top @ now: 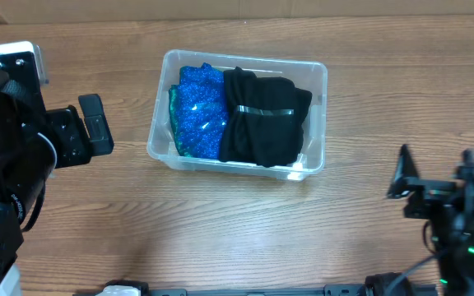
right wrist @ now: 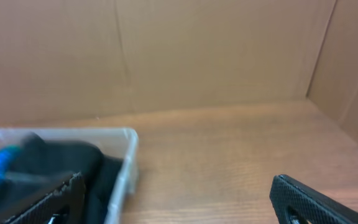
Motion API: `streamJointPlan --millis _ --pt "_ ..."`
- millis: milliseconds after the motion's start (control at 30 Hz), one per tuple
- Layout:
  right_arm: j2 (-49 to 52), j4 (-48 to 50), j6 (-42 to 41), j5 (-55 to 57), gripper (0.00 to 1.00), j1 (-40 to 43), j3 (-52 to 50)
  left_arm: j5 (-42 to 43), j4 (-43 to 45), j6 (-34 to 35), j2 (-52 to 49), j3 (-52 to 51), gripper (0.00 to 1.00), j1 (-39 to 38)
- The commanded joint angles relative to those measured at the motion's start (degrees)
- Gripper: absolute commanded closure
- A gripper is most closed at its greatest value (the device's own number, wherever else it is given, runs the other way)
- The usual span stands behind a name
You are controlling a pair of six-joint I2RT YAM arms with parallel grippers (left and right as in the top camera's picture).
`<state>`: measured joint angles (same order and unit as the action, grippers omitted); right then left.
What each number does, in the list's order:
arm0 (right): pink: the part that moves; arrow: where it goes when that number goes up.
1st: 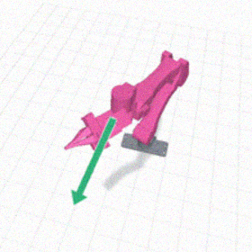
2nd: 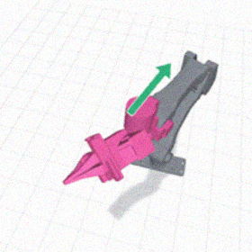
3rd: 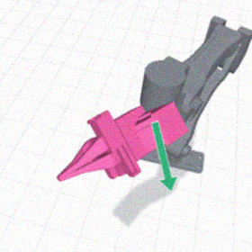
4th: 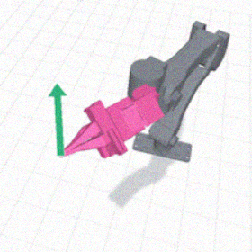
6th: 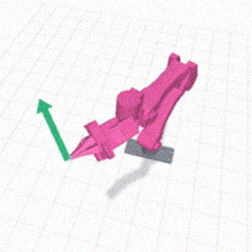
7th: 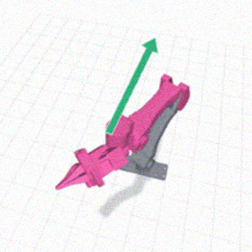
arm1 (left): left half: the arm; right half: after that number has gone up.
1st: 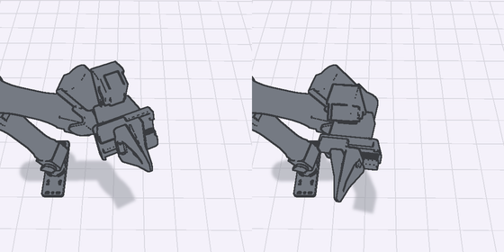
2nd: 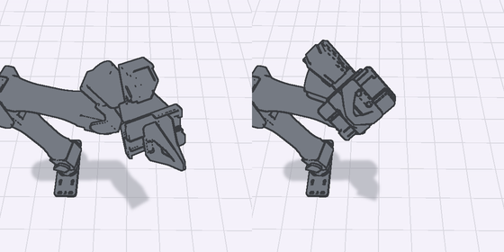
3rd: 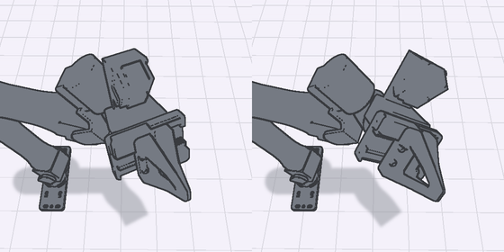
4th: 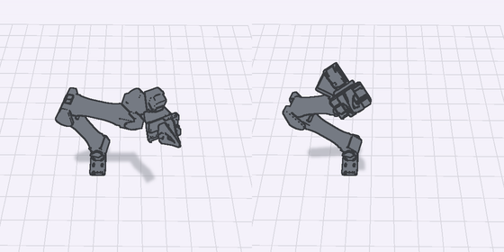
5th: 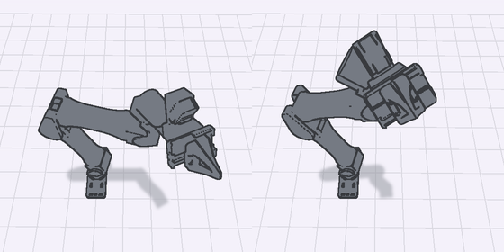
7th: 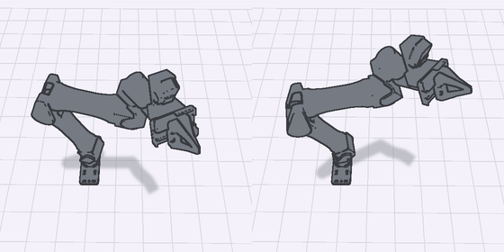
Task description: Pack container
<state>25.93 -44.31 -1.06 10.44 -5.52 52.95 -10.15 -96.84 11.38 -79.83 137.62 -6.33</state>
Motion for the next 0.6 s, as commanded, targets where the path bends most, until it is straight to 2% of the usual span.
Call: streamJointPlan --millis 0,233,567 --pt "-6.69 3.52 1.09 -3.76 0.00 0.46 -12.07 -0.76 0.07 -1.11 0.35 0.13 0.00 0.31" --pt "-15.23 7.41 -0.70 -7.15 0.00 0.55 -27.12 -0.76 0.07 -1.11 0.35 0.13 0.00 0.31" --pt "-22.73 7.80 -1.77 -7.17 0.00 2.34 -35.91 -0.76 0.07 -1.11 0.35 0.13 0.00 0.31"
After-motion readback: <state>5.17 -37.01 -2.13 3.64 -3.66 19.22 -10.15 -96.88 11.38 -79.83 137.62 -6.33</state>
